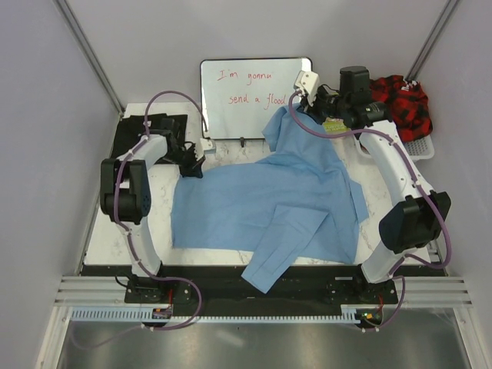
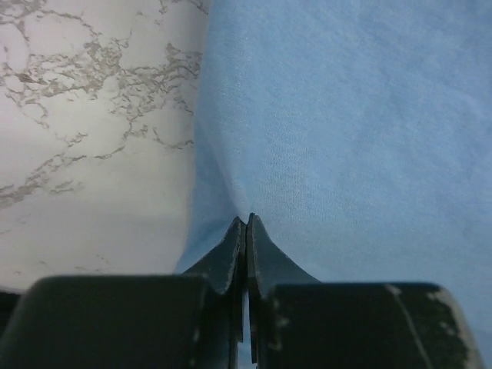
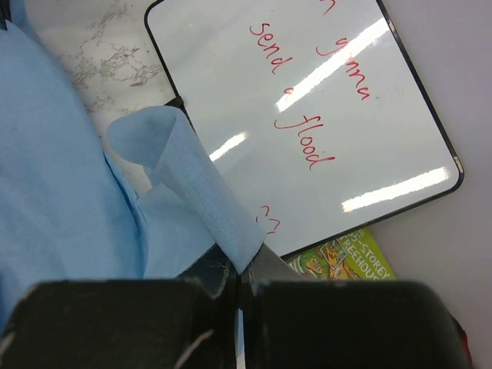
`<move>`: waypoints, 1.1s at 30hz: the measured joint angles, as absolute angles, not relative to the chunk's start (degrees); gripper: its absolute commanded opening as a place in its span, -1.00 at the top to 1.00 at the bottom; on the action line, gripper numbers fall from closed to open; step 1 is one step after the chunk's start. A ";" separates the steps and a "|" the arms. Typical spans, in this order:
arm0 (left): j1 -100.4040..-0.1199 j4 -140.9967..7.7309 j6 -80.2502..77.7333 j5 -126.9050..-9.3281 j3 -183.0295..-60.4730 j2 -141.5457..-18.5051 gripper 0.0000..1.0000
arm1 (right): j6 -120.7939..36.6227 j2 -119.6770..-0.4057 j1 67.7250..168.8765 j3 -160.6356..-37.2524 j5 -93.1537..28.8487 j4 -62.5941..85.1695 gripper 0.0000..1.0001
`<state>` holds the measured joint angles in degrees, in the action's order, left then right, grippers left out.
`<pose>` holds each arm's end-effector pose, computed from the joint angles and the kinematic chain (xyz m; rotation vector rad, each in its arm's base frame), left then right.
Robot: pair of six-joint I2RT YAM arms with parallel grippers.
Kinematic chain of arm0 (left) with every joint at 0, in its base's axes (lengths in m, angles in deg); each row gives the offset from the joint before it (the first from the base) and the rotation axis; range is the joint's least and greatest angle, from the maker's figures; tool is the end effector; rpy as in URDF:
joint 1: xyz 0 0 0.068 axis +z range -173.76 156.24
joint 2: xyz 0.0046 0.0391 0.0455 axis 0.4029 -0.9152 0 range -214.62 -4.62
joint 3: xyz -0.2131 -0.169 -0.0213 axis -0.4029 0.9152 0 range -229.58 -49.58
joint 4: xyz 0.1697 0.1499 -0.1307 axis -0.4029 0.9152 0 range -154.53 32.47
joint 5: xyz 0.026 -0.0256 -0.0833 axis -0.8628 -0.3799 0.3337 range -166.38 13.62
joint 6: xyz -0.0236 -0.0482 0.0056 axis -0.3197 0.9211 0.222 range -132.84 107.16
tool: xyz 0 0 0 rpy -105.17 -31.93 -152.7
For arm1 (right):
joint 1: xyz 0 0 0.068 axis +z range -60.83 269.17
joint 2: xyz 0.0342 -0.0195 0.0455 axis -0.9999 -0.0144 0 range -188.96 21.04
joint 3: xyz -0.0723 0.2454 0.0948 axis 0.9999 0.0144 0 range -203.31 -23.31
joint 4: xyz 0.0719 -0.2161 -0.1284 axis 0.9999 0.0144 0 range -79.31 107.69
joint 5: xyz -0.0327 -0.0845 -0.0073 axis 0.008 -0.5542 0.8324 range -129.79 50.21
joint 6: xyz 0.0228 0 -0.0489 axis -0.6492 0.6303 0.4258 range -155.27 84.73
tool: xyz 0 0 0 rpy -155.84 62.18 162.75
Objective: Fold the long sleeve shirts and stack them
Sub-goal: Flatten the shirt out
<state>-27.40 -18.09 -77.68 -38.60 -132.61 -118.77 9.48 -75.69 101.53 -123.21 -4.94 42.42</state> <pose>0.3885 -0.0465 0.1793 1.5182 2.0611 -0.6114 0.3697 0.1018 0.3997 -1.2515 1.5387 0.2646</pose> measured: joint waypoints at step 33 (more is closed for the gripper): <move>-24.47 -7.82 -79.73 -36.52 -113.87 -84.30 -0.27 | 16.21 -50.16 100.62 -103.65 -6.71 66.90 1.00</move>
